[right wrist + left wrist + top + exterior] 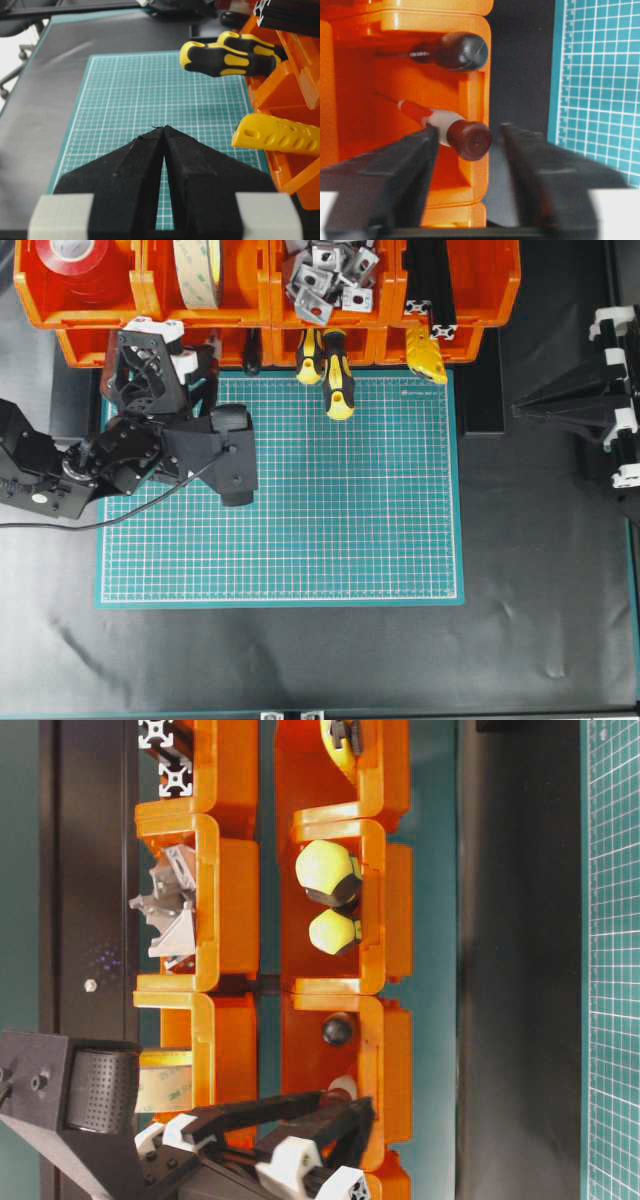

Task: Pick red screwdriver from container rack with left arm.
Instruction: 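Close the left gripper on the red screwdriver handle, then pull the screwdriver out of the rack toward the mat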

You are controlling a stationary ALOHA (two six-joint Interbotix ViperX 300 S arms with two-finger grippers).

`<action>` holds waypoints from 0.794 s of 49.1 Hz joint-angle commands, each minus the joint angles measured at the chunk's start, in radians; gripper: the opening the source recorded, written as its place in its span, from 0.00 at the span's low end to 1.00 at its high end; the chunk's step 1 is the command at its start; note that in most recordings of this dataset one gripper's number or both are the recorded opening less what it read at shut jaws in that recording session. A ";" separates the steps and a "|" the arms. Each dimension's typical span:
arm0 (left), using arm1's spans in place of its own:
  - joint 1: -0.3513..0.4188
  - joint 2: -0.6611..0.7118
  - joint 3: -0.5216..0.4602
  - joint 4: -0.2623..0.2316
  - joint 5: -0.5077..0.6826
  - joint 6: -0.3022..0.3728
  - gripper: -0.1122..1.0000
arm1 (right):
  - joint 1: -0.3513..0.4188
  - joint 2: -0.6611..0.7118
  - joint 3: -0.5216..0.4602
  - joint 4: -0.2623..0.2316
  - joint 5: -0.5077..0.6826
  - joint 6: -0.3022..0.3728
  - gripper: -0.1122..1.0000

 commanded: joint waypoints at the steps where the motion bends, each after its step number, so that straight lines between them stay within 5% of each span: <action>1: 0.003 -0.014 -0.028 0.005 -0.005 -0.002 0.43 | 0.000 0.005 -0.012 -0.002 -0.005 0.000 0.11; 20: -0.029 -0.017 -0.080 0.005 0.025 0.003 0.38 | 0.000 -0.003 -0.011 -0.002 -0.005 0.003 0.11; 39: -0.181 -0.021 -0.225 0.005 0.199 0.077 0.33 | 0.000 -0.014 -0.015 0.000 -0.006 0.009 0.11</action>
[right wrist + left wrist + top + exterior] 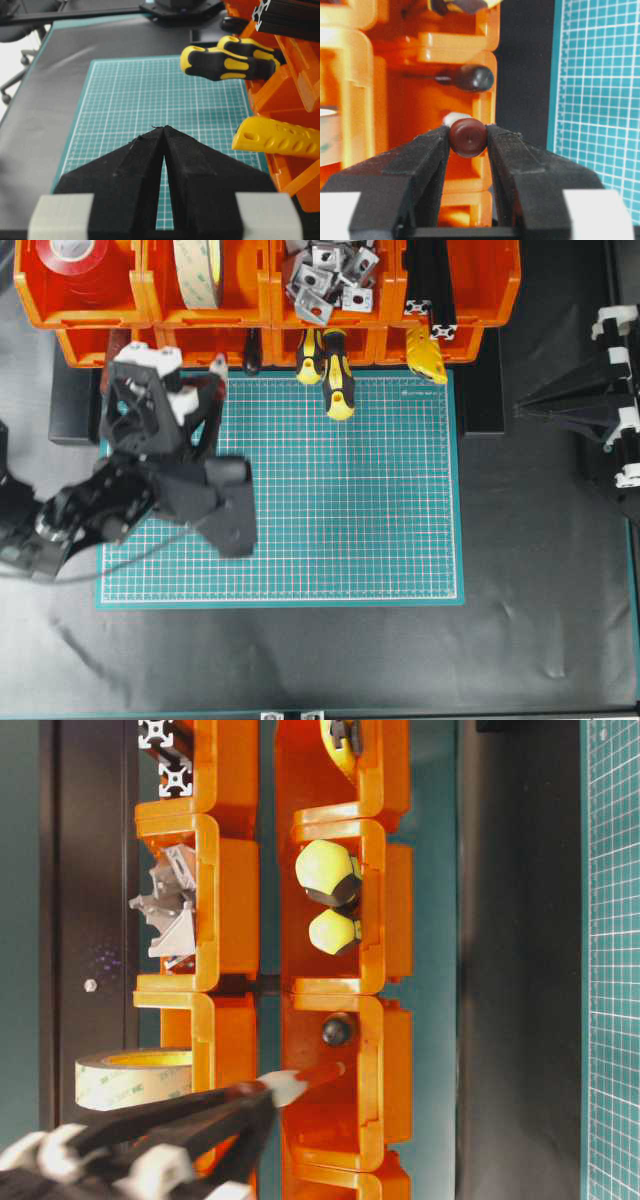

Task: Pick red screwdriver from container rack with left arm.
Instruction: 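Pull the screwdriver out of the rack toward the mat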

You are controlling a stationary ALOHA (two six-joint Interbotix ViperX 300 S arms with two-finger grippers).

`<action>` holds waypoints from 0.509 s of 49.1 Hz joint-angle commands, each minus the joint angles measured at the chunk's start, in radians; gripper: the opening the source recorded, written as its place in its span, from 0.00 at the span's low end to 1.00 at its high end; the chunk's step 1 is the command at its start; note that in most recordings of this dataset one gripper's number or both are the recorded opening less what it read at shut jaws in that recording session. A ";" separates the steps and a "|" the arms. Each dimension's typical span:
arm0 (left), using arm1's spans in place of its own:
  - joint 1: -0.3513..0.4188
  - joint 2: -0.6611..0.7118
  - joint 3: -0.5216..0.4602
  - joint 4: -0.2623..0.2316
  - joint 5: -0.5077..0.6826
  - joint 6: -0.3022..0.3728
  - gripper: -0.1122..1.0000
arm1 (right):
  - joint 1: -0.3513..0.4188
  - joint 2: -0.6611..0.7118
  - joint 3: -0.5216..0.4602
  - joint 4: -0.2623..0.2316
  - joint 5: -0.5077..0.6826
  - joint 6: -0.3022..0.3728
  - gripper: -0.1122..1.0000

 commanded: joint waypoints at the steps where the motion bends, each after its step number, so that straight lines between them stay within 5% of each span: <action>1: -0.046 -0.025 -0.075 0.005 0.029 0.031 0.33 | 0.000 0.000 -0.015 -0.002 -0.003 0.002 0.11; 14: -0.190 -0.077 -0.213 0.005 0.115 0.103 0.33 | 0.000 -0.025 -0.026 -0.002 0.009 0.006 0.11; 25: -0.368 -0.097 -0.233 0.003 0.267 0.103 0.33 | 0.000 -0.037 -0.035 0.002 0.009 0.017 0.11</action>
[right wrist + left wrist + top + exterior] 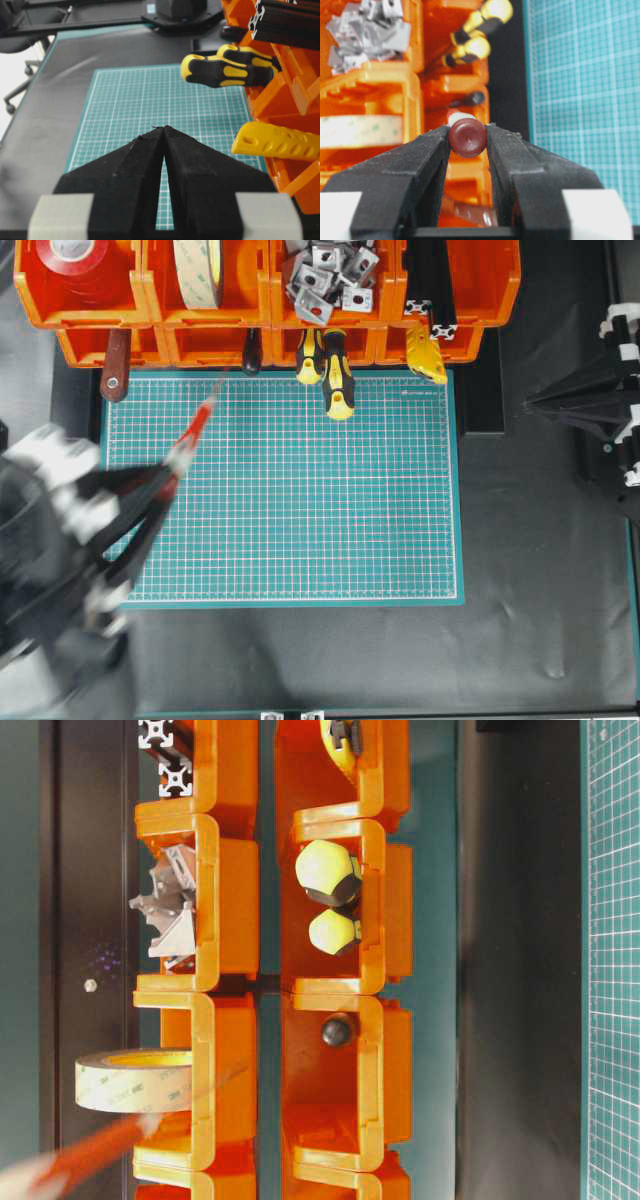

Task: Pick red screwdriver from container rack with left arm.
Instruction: 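Pull the screwdriver out of the rack toward the mat, then lower the screwdriver onto the mat and open the left gripper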

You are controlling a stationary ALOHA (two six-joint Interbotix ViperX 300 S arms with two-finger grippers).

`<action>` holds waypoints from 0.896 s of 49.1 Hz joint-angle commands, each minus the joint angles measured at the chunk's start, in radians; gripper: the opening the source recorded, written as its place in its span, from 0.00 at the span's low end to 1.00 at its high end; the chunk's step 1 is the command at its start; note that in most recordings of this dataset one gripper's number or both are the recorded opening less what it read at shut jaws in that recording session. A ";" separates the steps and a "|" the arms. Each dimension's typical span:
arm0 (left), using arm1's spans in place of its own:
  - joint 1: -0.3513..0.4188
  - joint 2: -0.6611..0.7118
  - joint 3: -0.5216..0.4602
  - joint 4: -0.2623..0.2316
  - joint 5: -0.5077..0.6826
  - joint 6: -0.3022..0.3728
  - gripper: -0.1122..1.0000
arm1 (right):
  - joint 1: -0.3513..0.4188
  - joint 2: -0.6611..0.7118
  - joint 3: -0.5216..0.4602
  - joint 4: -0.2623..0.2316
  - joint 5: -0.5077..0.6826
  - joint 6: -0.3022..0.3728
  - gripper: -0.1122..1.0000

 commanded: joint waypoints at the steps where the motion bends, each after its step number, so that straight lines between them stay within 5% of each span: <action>1: -0.067 -0.020 -0.026 0.003 0.044 -0.012 0.33 | 0.000 0.003 -0.035 0.003 -0.003 0.005 0.11; 12: -0.120 -0.012 -0.008 -0.002 0.008 -0.046 0.33 | -0.003 0.000 -0.037 0.005 -0.005 0.040 0.11; 21: -0.083 -0.041 0.137 -0.003 -0.222 -0.107 0.33 | -0.005 0.000 -0.038 0.006 -0.017 0.118 0.11; 31: 0.044 -0.095 0.307 -0.003 -0.529 -0.202 0.33 | -0.006 -0.009 -0.044 0.006 -0.011 0.210 0.11; 44: 0.276 -0.077 0.445 -0.002 -0.831 -0.195 0.33 | -0.018 -0.023 -0.052 0.008 -0.005 0.230 0.11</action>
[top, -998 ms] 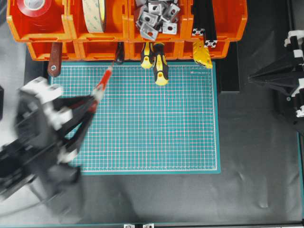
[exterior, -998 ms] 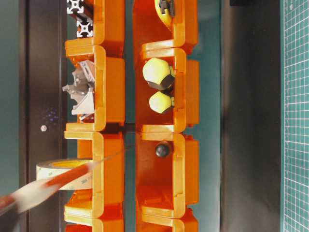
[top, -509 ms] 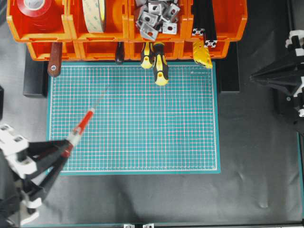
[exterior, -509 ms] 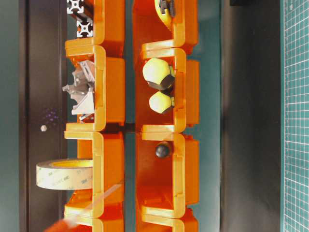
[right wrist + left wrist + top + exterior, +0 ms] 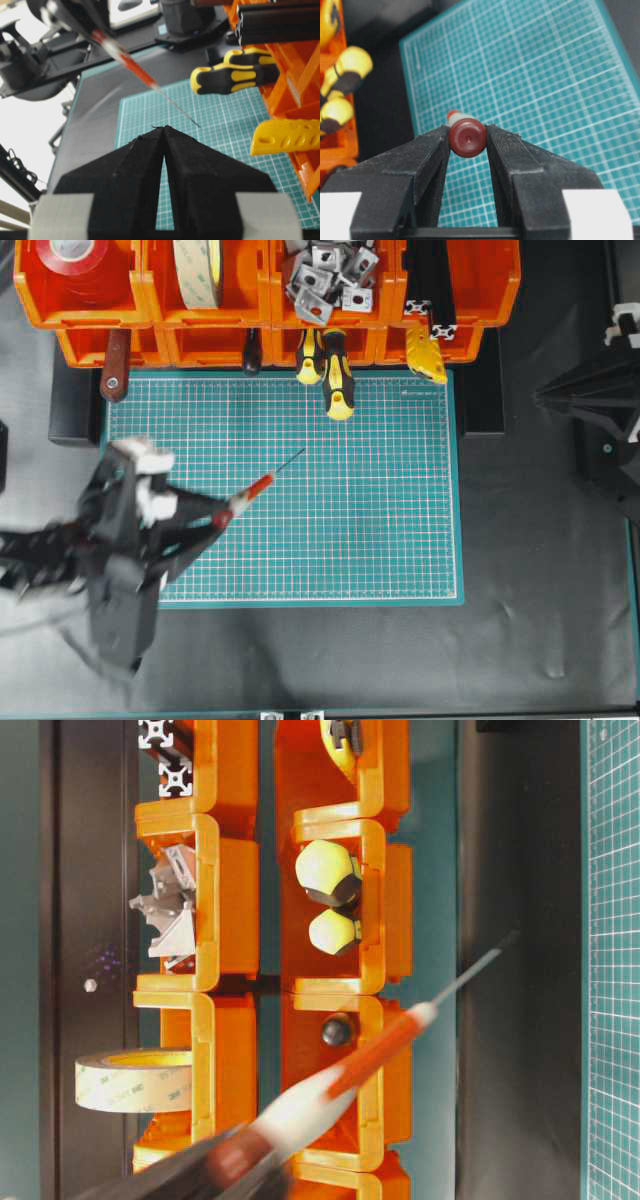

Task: Pick red screwdriver from container rack with left arm.
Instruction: 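Lower the screwdriver onto the mat and open the left gripper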

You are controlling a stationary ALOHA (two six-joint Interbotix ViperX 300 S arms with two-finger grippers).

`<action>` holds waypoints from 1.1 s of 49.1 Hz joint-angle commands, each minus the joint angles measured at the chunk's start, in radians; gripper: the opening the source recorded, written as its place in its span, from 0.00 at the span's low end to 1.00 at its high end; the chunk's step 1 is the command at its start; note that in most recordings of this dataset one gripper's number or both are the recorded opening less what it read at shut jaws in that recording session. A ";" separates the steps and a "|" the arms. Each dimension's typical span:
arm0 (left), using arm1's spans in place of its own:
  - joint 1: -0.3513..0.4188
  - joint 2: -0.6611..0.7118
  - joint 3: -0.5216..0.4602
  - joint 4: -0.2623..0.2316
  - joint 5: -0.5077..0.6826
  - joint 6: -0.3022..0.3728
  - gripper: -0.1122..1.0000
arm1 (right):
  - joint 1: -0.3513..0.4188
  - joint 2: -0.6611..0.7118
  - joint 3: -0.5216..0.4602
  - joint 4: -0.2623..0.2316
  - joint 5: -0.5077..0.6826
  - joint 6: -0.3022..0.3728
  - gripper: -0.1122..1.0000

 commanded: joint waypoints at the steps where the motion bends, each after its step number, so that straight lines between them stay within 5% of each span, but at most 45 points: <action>1: 0.069 0.011 0.018 0.003 -0.074 0.002 0.33 | -0.009 0.005 -0.035 0.002 -0.003 0.000 0.11; 14: 0.172 0.120 -0.012 0.005 -0.140 0.014 0.33 | -0.043 0.003 -0.034 0.002 0.011 -0.002 0.11; 54: 0.169 0.173 -0.037 0.002 -0.166 0.023 0.33 | -0.048 -0.012 -0.043 0.002 0.072 -0.003 0.11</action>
